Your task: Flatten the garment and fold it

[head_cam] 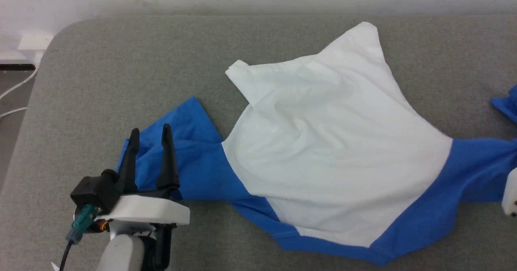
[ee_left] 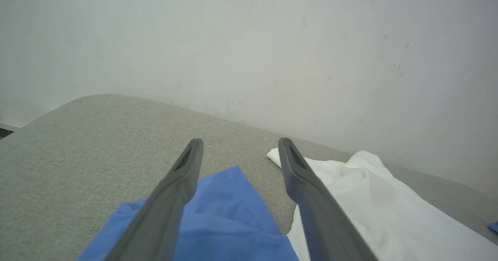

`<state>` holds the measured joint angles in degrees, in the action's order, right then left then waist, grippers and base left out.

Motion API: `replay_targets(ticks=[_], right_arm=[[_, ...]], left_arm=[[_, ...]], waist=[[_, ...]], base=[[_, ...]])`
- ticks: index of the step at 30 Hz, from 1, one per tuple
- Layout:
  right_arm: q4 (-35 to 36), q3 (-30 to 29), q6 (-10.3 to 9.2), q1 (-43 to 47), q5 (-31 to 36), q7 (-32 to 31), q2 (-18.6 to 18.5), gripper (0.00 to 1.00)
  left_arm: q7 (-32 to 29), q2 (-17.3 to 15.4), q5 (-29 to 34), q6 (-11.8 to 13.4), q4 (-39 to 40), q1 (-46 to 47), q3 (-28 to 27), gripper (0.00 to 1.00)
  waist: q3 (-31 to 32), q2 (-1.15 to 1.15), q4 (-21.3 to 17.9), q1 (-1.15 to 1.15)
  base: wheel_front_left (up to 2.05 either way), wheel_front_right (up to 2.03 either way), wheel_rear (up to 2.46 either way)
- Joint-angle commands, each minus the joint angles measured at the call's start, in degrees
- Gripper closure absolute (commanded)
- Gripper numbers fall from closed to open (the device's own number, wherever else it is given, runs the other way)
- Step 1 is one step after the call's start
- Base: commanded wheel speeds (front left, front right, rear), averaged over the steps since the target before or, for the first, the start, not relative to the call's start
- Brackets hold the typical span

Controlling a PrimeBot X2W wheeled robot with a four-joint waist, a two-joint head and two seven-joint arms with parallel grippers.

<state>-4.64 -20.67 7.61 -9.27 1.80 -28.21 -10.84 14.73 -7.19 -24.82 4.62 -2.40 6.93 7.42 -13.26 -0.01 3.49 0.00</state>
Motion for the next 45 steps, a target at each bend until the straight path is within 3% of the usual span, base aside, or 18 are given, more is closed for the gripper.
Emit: replay_targets(ticks=[1,6,10,11,12,19,23,27,31,39,45], right_arm=[[-1.2,-0.3,-0.12,-2.0,0.2,1.0,-1.2,1.0],[-11.3,-1.7,-0.12,-9.9,1.2,7.2,-7.8,1.0],[-19.0,-0.7,-0.12,-14.5,0.9,10.8,-9.1,1.0],[-20.2,-0.3,-0.12,-15.1,1.1,11.7,-9.3,0.65],[-21.4,-0.3,-0.12,-15.6,0.9,12.3,-9.1,0.0],[-19.8,0.0,-0.12,-13.8,-1.2,21.3,-5.4,0.0],[-11.9,2.8,-0.12,-8.4,-3.9,26.3,-0.9,0.0],[-1.4,7.0,-0.12,-1.2,-6.7,27.3,4.5,0.0],[6.0,11.2,-0.12,5.0,-8.8,25.8,6.9,0.0],[10.8,16.5,-0.12,9.2,-10.3,23.3,7.9,0.0],[11.4,19.0,-0.12,7.7,-11.8,22.8,7.9,0.0]], left_arm=[[0.3,0.3,0.5,-0.4,-0.2,-0.3,-0.4,0.0],[0.3,0.8,1.5,-1.9,-1.3,1.1,-0.7,0.0],[0.3,1.3,2.2,-2.9,-2.3,2.1,-0.6,0.0],[0.3,1.4,2.3,-3.0,-2.6,2.1,-0.5,0.0],[0.3,1.5,2.4,-3.2,-3.0,2.2,-0.5,0.0],[0.3,1.8,2.8,-3.9,-5.0,0.8,-1.2,0.0],[0.3,1.3,2.9,-3.3,-5.6,-1.1,-2.6,0.0],[-1.0,0.4,2.5,-2.0,-6.1,-2.7,-3.8,0.0],[-6.0,-0.9,2.3,-1.7,-6.7,-3.8,-3.2,0.0],[-21.9,-2.0,2.1,4.6,-7.5,-4.6,-3.2,0.0],[-31.2,-1.9,-0.7,4.9,-9.6,-2.5,-2.5,0.0]], waist=[[-0.6,0.01,0.0,0.0],[-2.5,0.01,0.7,0.0],[-3.3,0.01,1.6,0.0],[-3.3,0.01,1.9,0.0],[-3.2,0.01,2.1,0.0],[0.5,0.01,2.9,0.0],[3.1,0.01,2.4,0.0],[4.5,0.01,1.6,0.0],[4.9,0.01,0.6,0.0],[3.4,0.01,-0.6,0.0],[1.5,0.01,-1.5,0.0]], base=[[0.0,0.0,0.0],[0.0,0.0,0.0],[0.0,0.0,0.0],[0.0,0.0,0.0],[0.0,0.0,0.0],[0.0,0.0,0.0],[0.0,0.0,0.0],[0.0,0.0,0.0],[0.0,0.0,0.0],[0.0,0.0,0.0],[0.0,0.0,0.0]])
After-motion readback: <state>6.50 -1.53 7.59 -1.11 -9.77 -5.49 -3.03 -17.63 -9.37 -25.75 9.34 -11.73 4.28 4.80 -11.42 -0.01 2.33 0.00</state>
